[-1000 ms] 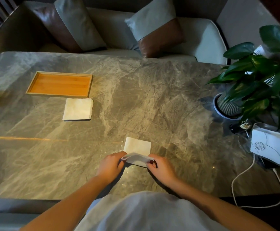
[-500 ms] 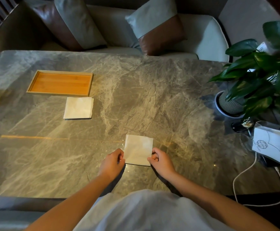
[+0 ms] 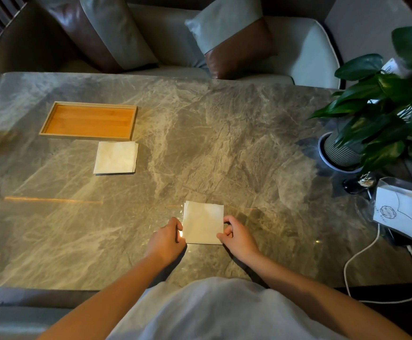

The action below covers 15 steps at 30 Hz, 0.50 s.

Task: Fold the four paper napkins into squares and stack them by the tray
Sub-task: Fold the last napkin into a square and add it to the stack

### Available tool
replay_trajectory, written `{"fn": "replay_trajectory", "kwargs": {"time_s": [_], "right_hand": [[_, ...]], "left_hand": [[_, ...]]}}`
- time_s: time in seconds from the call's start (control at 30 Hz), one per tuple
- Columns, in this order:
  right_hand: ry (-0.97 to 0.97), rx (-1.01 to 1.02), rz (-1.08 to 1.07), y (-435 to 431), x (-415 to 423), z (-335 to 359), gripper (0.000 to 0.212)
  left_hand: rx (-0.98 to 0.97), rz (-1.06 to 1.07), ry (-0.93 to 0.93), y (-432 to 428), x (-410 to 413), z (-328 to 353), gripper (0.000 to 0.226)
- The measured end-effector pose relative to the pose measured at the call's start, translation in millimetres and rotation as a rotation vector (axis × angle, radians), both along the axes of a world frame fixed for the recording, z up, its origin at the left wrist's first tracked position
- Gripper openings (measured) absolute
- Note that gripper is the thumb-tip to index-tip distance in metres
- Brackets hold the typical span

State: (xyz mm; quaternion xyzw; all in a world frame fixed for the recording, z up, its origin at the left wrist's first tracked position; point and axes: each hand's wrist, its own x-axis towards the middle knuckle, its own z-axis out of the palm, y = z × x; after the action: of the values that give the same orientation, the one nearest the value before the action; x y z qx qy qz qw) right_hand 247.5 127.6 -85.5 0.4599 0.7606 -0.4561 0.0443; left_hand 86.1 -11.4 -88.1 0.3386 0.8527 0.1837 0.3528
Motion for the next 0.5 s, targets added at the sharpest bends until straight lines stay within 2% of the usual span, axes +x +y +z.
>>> {"fn": "replay_trajectory", "kwargs": {"time_s": [0.2,0.33,0.4,0.5], "right_hand": [[0.005,0.041,0.054,0.8,1.4,-4.2,0.044],[0.01,0.133,0.07,-0.7,1.7,-6.1,0.057],[0.029,0.285,0.091,-1.2,2.3,-5.8,0.063],[0.001,0.571,0.327,-2.9,-5.8,-3.4,0.065]], "left_hand": [[0.092,-0.014,0.171,-4.1,2.7,-0.2,0.017],[0.172,-0.16,0.345,-7.4,1.9,-2.0,0.034],[0.179,-0.275,0.434,-6.1,4.2,-0.3,0.043],[0.132,-0.452,0.562,1.7,12.6,-0.6,0.054]]}}
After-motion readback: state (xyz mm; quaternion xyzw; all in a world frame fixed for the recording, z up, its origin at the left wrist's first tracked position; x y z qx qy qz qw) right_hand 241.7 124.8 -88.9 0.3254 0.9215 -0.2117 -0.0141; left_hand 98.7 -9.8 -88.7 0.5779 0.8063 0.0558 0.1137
